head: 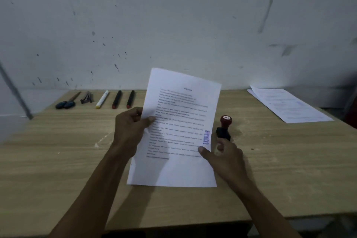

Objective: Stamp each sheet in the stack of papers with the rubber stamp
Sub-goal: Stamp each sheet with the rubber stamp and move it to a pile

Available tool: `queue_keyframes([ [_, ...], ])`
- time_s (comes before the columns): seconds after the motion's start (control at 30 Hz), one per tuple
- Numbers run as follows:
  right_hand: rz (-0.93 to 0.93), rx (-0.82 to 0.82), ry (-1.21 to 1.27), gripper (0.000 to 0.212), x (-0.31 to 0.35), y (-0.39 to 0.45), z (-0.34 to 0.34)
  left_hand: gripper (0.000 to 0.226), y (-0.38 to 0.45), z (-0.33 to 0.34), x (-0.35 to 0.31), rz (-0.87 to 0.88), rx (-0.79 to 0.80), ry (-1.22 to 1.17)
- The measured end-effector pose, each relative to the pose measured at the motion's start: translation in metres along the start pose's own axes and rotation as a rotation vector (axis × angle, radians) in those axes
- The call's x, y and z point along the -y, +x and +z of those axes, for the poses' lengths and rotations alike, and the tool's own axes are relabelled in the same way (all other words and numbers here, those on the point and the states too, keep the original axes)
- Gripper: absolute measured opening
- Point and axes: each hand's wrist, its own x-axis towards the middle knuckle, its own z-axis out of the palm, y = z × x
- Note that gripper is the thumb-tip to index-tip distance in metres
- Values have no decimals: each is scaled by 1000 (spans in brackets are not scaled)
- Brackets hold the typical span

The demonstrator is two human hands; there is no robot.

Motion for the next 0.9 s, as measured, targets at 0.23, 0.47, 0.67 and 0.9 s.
queue_keyframes([
  [0.23,-148,187,600,16,35,-9,-32,15,7,-17,-31,10,-17,-177],
  [0.47,-193,41,572,11,52,2,-72,13,19,20,-55,119,-92,-20],
  [0.67,-140,-209,341,14,32,34,-129,3,40,83,-68,184,6,241],
  [0.9,38,-410,-130,17,-21,100,-186,8,63,202,-59,183,181,455],
])
